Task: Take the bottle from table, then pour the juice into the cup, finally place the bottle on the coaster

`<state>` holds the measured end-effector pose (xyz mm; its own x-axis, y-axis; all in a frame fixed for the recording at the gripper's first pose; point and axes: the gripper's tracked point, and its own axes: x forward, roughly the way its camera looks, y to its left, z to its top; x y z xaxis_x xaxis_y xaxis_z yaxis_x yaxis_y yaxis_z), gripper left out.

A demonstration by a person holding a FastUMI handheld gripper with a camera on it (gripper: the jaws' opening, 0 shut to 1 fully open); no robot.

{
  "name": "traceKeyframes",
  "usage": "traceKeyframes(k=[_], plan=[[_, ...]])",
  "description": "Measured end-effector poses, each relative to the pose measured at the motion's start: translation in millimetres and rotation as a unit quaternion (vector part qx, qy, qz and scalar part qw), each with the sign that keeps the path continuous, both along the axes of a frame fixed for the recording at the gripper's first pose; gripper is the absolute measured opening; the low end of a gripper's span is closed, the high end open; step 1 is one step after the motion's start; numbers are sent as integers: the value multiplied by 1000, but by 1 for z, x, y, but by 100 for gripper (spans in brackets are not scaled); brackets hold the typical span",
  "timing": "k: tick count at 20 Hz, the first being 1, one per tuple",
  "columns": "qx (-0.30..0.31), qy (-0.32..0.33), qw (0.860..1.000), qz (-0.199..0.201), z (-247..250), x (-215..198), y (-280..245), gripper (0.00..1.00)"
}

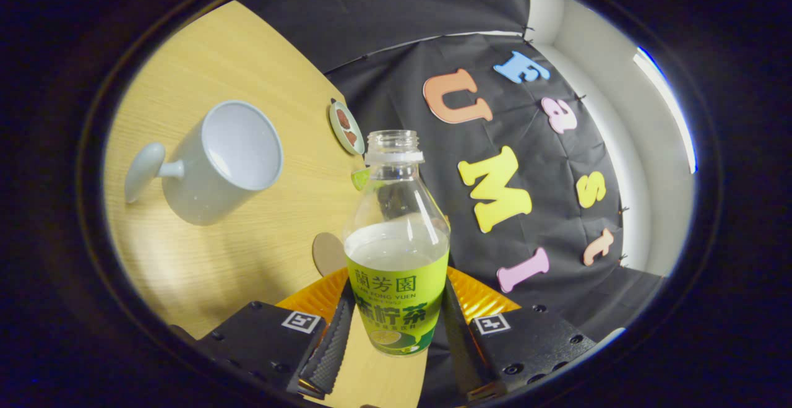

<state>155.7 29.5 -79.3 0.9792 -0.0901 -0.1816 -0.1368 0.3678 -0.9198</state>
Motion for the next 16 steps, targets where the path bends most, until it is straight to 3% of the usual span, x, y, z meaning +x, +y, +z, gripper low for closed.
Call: traceKeyframes(k=[8, 16], plan=[[-112, -26, 993, 28, 8, 0, 10, 75], [-172, -37, 983, 44, 16, -3, 21, 75]])
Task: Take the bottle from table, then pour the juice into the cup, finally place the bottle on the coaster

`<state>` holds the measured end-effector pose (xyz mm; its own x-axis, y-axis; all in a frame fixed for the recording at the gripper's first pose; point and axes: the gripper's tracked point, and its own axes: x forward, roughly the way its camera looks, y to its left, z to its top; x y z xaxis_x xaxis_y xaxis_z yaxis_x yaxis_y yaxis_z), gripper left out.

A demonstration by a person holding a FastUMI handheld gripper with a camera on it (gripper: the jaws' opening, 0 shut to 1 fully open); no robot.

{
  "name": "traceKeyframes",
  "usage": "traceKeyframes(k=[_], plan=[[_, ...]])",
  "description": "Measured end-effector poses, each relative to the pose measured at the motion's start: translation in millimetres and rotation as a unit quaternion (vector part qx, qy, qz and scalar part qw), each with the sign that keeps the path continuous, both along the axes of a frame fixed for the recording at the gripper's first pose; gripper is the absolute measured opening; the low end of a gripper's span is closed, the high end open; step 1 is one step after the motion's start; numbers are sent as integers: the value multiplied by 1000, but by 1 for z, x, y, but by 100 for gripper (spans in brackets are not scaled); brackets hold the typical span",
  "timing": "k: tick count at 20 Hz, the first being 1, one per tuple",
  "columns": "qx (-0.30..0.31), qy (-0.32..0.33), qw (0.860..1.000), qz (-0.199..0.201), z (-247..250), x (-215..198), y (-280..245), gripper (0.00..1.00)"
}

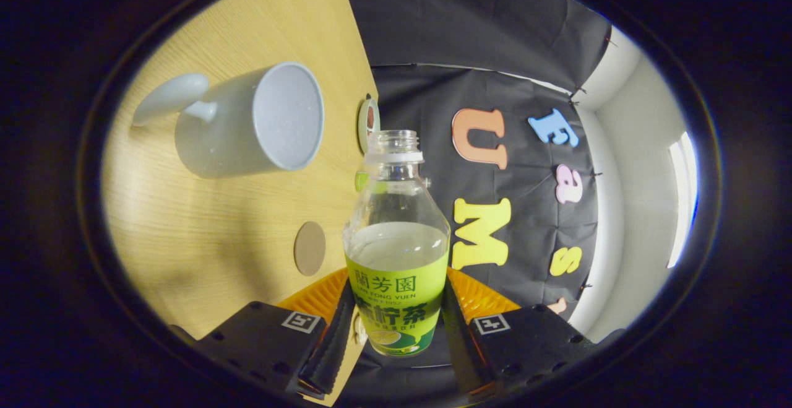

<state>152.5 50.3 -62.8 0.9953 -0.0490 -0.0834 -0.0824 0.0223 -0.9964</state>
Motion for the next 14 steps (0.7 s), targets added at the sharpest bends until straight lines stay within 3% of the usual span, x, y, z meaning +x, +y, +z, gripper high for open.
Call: traceKeyframes(k=[14], plan=[[-81, -15, 996, 15, 21, -1, 17, 75]])
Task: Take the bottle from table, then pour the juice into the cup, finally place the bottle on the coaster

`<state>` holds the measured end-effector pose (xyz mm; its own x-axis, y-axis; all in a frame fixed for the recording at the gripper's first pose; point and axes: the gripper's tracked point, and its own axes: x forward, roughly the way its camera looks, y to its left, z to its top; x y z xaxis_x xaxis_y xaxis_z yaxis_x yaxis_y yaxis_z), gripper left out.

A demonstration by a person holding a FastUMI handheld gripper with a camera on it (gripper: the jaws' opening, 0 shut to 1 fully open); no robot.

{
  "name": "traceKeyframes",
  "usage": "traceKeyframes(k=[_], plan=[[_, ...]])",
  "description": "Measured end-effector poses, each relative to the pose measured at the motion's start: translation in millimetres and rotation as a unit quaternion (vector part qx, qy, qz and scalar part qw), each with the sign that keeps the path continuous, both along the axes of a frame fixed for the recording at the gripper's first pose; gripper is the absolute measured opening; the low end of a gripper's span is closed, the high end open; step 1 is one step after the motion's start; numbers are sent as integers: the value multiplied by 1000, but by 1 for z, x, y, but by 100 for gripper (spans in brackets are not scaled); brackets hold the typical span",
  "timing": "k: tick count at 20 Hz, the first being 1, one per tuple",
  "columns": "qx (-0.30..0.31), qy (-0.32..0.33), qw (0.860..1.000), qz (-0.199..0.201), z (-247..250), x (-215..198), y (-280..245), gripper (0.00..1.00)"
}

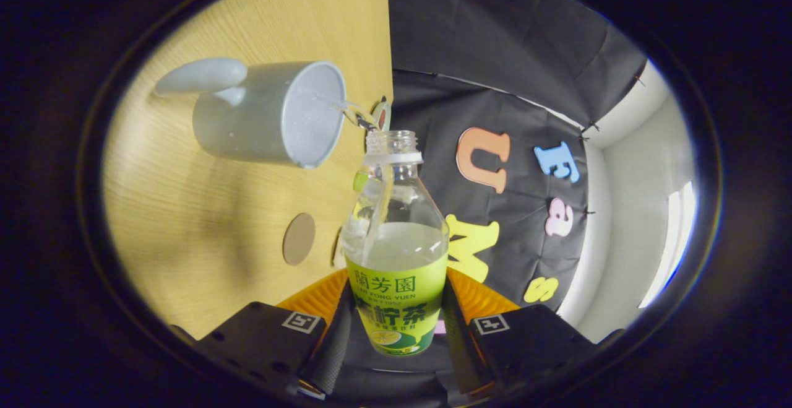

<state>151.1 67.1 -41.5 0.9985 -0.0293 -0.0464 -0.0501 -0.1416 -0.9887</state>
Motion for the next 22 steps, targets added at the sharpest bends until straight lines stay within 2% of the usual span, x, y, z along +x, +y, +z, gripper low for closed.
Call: traceKeyframes(k=[22], plan=[[-36, -23, 999, 5, 27, 7, -1, 75]])
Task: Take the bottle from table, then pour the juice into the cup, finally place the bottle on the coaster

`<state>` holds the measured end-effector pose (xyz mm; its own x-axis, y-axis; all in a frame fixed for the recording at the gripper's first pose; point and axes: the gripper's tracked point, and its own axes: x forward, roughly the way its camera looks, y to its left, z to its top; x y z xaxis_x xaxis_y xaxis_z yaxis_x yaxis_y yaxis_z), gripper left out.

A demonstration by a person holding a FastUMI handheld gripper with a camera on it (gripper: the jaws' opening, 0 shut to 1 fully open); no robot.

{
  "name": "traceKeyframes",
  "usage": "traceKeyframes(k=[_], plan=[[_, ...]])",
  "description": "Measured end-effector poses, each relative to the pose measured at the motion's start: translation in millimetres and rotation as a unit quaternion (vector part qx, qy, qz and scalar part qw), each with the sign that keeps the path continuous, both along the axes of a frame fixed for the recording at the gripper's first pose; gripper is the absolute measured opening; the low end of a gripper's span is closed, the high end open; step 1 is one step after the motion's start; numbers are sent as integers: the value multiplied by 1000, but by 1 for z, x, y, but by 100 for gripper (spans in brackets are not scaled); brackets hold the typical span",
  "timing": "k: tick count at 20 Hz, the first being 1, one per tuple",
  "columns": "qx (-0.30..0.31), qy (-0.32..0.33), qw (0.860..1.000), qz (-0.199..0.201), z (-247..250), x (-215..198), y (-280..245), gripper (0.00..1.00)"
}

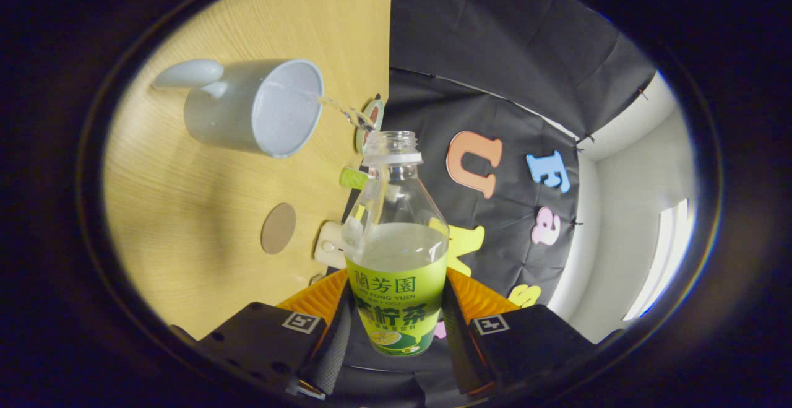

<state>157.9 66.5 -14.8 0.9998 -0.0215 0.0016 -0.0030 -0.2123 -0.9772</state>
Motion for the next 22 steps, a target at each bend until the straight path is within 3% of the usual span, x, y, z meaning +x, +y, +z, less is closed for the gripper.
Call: traceKeyframes(k=[22], plan=[[-50, -13, 999, 8, 22, 5, -4, 75]])
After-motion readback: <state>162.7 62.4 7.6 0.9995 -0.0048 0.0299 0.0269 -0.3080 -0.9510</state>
